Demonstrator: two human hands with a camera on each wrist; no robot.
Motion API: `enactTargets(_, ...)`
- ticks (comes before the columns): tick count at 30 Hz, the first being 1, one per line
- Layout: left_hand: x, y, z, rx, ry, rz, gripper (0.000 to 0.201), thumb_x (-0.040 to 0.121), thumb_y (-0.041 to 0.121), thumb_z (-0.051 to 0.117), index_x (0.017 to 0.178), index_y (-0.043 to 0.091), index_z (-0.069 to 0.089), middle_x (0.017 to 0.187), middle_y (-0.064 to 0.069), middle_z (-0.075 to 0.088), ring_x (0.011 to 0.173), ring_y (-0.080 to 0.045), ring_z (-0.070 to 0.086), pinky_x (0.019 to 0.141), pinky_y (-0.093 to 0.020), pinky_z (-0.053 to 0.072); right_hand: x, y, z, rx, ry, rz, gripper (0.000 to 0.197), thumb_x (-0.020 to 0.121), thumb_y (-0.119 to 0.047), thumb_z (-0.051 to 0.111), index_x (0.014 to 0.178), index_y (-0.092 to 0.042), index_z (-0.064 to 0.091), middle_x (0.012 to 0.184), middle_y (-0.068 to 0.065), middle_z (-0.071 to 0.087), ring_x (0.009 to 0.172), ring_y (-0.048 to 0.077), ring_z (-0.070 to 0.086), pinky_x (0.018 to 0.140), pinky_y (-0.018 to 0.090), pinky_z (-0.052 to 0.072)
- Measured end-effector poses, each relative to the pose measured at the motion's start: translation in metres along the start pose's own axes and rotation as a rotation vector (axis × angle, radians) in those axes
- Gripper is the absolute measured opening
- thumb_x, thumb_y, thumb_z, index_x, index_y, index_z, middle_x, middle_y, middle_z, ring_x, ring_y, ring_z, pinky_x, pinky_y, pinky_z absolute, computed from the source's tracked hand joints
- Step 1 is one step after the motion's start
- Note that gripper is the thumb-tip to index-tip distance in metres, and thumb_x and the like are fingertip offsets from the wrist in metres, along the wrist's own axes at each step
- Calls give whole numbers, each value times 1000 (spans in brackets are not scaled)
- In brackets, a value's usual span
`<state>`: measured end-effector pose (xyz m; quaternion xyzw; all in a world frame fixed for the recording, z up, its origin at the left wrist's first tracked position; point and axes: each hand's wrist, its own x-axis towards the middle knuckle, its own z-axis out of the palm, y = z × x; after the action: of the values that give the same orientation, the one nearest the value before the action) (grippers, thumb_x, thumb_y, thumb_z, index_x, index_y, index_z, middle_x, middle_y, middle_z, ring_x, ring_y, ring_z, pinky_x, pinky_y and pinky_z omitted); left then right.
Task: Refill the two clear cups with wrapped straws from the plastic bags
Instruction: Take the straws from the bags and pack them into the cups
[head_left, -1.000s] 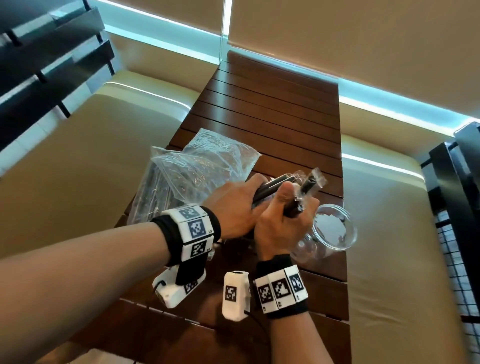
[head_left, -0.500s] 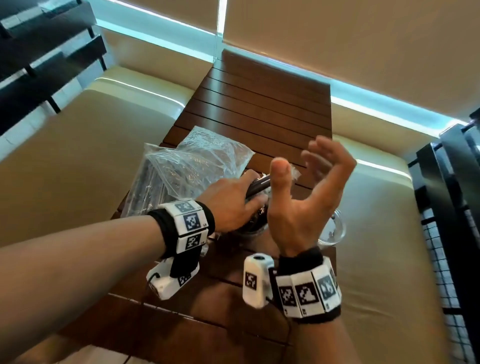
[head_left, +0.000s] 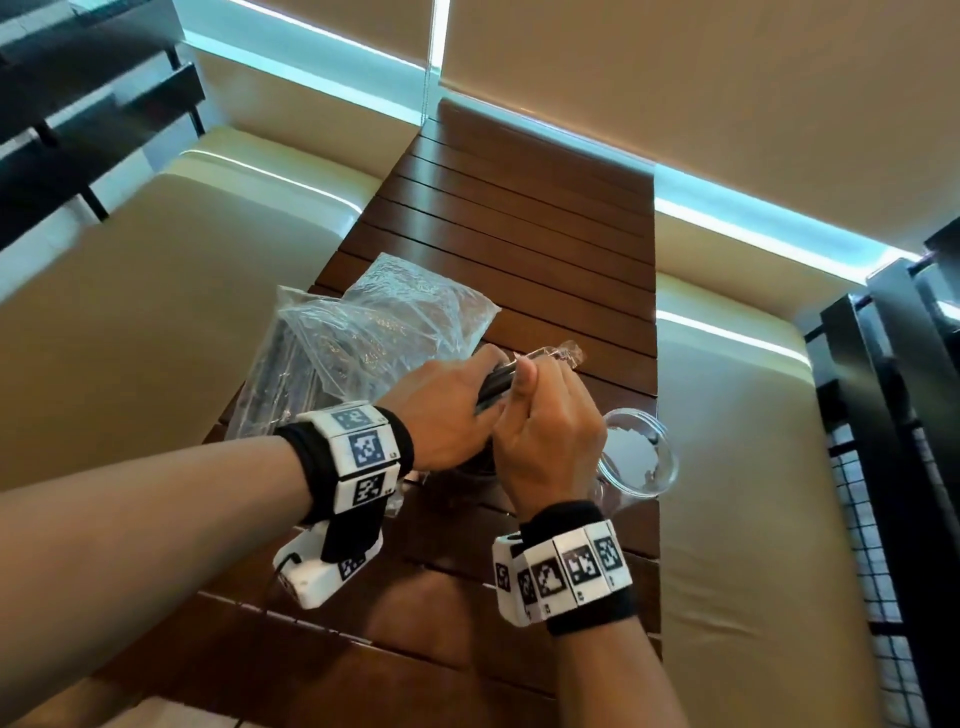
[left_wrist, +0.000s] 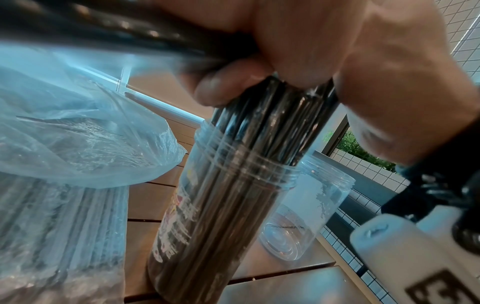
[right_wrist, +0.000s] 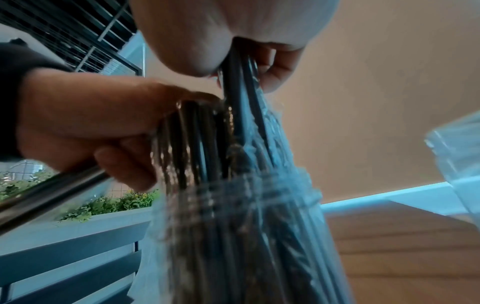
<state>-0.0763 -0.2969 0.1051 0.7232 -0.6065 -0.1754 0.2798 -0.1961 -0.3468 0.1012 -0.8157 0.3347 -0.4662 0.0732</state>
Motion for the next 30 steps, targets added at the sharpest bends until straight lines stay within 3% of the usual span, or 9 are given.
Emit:
enactTargets(3,-1,2,1,21,6,5,33,95,55,40,115,28,44,83,5,62,69,-14,59,62,-28,48,-14,5,3,12,27,25,44,104,-24,35,68,-8,55,63,3,51,56,15,41,54,25,30)
enactTargets(8,0,4,0,38,12,-37,35,94,57,41,117,31,44,75,10,56,64,-9,56,59,-25,45,-20,14,4,-92,17,54,37,101,-22,40,75,-8,62,79,4,63,76,24,51,67,42,43)
enactTargets(13,-1,4,1,7,34,-31,31,95,57,42,115,33,44,70,14,52,63,-4,54,57,-21,40,-23,5,8,-101,-23,183,39,102,-23,34,111,-7,69,129,9,63,121,21,55,98,35,39)
enactTargets(15,0,1,0,-26,17,-41,25,97,53,41,113,34,45,69,13,53,62,0,53,56,-18,38,-23,2,11,-74,-45,230,41,101,-23,35,124,-6,64,138,10,57,126,21,54,102,33,37)
enactTargets(18,1,-5,-3,-134,-32,-48,10,99,49,41,106,42,43,70,7,60,61,-4,57,56,-21,42,-26,-2,14,-90,-118,258,45,100,-27,34,133,-8,58,143,9,53,126,23,55,100,41,46)
enactTargets(22,0,-10,-4,-193,-57,-43,11,99,48,41,109,45,44,71,2,63,60,-9,61,61,-27,53,-38,-7,11,-104,-286,302,56,103,-41,20,150,-16,38,157,2,32,142,15,37,106,46,41)
enactTargets(26,2,-12,-6,-212,-111,-77,24,98,53,38,118,42,46,78,3,66,69,-13,64,69,-32,55,-36,-8,-1,-221,-527,299,75,95,-64,0,157,-22,6,164,-3,-1,151,15,5,120,51,13)
enactTargets(28,3,-13,-8,-213,-135,-84,30,98,54,37,123,41,46,82,4,67,73,-13,65,73,-33,56,-26,-9,-7,-242,-591,290,81,92,-68,-2,157,-20,1,164,-2,-9,151,14,-7,120,49,3)
enactTargets(30,2,-12,-7,-211,-167,-67,28,99,53,36,122,39,46,86,4,67,75,-14,65,72,-33,56,-11,-11,-10,-215,-590,303,86,89,-70,-7,157,-18,4,164,1,-8,150,14,-9,121,49,3)
